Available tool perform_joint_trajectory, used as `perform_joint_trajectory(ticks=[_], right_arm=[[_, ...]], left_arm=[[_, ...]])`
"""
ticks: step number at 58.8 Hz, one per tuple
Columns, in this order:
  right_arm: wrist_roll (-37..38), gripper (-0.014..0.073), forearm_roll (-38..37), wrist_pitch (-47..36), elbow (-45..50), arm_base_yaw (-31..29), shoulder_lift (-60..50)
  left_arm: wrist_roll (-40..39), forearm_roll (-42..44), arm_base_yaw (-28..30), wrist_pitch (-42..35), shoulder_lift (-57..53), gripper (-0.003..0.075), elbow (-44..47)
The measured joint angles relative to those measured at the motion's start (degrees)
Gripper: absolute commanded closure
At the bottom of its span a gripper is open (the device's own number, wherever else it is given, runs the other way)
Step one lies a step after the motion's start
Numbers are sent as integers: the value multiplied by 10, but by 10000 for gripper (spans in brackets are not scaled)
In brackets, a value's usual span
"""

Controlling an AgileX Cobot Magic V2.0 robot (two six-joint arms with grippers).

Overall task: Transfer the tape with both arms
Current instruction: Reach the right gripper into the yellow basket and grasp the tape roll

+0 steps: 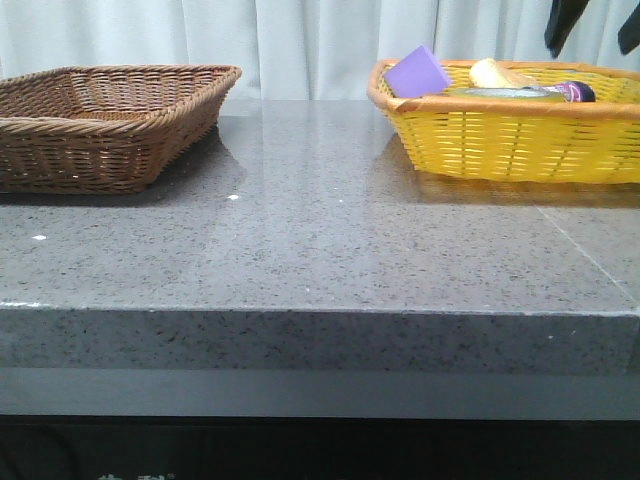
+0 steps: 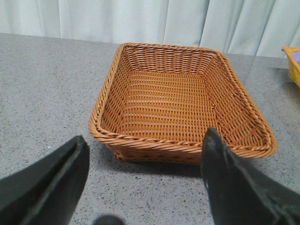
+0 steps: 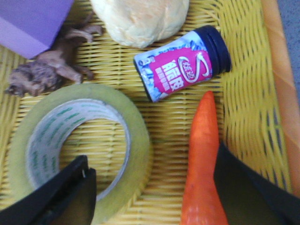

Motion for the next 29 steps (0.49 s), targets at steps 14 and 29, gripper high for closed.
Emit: perform_joint_trajectory(ticks=[14, 29], right_arm=[[1, 55, -1, 0, -29, 8, 59], [8, 56, -1, -16, -32, 8, 77]], left_arm=[[0, 0, 0, 0, 0, 228, 0], [0, 0, 0, 0, 0, 228, 0]])
